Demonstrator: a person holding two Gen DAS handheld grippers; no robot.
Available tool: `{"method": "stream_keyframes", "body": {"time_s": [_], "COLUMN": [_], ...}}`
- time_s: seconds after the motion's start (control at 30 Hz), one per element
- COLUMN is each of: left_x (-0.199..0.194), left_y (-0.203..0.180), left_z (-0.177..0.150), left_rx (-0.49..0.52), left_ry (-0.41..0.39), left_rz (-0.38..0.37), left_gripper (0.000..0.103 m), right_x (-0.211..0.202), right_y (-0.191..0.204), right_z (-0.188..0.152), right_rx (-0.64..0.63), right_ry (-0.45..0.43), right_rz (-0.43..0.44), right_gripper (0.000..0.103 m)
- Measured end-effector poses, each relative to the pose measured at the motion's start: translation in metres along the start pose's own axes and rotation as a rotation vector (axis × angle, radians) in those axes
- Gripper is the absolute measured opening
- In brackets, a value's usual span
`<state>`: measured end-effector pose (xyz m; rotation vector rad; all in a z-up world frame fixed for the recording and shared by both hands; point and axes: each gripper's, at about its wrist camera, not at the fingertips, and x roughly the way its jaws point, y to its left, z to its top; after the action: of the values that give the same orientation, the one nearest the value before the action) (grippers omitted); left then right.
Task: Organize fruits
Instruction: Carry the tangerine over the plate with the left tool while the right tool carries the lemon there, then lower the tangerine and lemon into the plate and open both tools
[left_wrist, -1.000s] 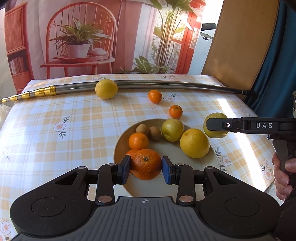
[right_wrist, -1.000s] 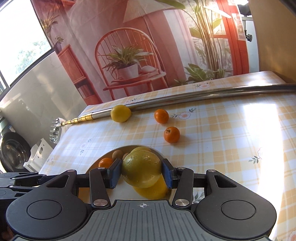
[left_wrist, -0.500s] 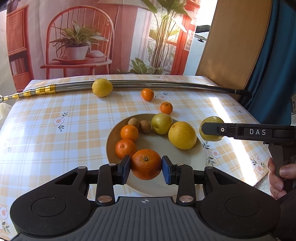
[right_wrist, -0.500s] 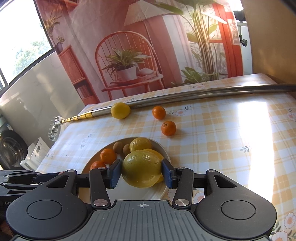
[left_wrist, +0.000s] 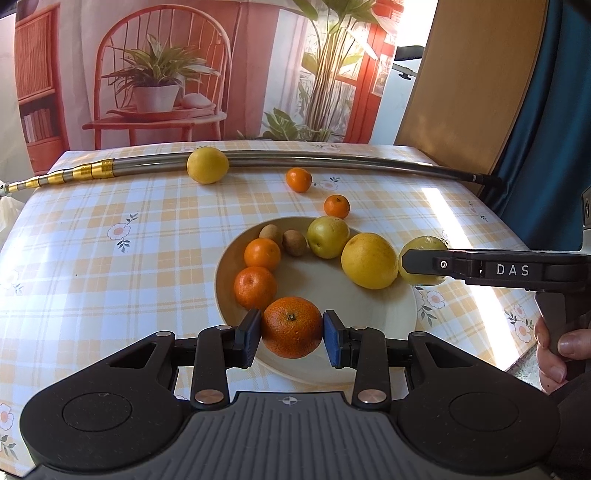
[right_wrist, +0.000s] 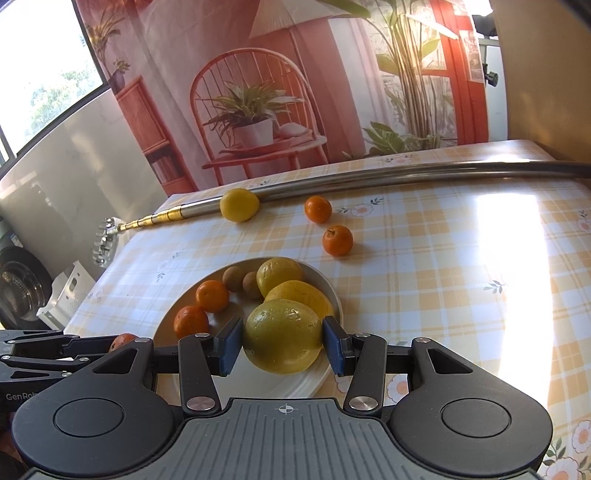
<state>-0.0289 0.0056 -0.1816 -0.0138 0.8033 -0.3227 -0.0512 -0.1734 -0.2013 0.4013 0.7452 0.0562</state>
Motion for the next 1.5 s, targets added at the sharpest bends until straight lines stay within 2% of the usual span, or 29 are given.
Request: {"method": "stream_keyframes", "body": {"time_s": [0.47, 0.73, 1.1, 1.5], "left_x": [0.012, 0.022, 0.037, 0.045], "left_y": [-0.007, -0.005, -0.010, -0.009], "left_z": [-0.005, -0.002, -0.003, -0.003], "left_rx": [0.061, 0.108, 0.196, 0.214], "left_ry": [0.030, 0.026, 0.035, 0.046], "left_rz": [0.018, 0.062, 0.101, 0.132], "left_gripper": [0.038, 0.038, 0.038, 0.038], "right_x": [0.019, 0.028, 0.032, 0.025], "right_y": [0.007, 0.012, 0.010, 0.010], "right_z": [-0.010, -0.016, -0.018, -0.019], "right_rx": [-0.066, -0.155, -0.151, -0.147], "right_ry": [0.060, 0.071, 0.077, 0.058], "right_rz": [0.014, -0.008, 0.006, -0.006], "right_gripper": [0.043, 0.043, 0.044, 0.044]}}
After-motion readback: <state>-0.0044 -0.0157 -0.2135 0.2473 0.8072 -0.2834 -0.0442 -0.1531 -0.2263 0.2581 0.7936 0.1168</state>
